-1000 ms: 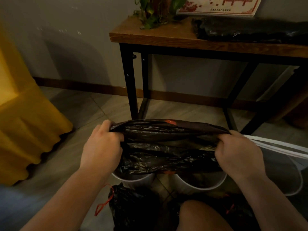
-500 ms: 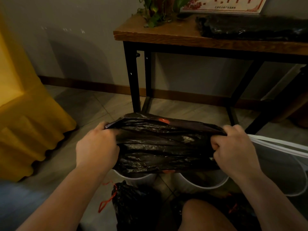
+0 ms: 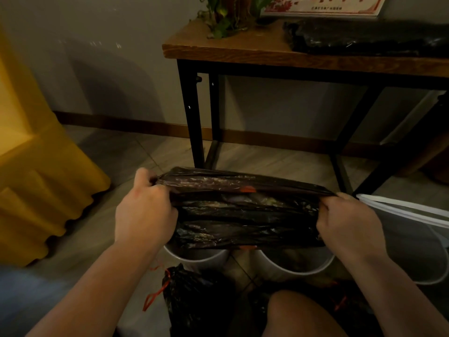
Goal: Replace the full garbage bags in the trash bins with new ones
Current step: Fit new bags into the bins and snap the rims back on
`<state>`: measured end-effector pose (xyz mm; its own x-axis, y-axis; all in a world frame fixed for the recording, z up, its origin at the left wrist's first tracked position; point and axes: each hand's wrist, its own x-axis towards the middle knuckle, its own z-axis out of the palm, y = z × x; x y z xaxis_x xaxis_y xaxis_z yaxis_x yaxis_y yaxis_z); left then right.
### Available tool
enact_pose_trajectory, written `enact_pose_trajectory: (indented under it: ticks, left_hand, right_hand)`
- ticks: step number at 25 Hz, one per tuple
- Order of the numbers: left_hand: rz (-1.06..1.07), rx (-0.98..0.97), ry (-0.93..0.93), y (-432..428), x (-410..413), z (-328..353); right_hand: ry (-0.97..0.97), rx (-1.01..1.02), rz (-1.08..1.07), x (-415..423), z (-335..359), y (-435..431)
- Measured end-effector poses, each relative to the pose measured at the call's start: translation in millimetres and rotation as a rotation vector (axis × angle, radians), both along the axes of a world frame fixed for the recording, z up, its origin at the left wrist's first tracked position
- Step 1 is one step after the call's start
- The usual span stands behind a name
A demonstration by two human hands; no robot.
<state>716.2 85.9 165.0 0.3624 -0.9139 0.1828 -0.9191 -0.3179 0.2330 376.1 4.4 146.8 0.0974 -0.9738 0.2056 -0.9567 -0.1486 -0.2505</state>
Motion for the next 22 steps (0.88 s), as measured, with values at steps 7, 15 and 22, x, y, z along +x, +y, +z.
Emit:
enact_pose_trajectory:
  ticks: [7, 15, 22]
  left_hand:
    - [-0.031, 0.096, 0.066, -1, 3, -6]
    - [0.055, -0.094, -0.044, -1, 9, -5]
    - [-0.041, 0.015, 0.014, -10, 18, -17]
  right_hand:
    - [0.123, 0.091, 0.012, 4, -3, -4]
    - [0.095, -0.047, -0.020, 12, 3, 1]
    - [0.160, -0.004, 0.114, 12, 7, -1]
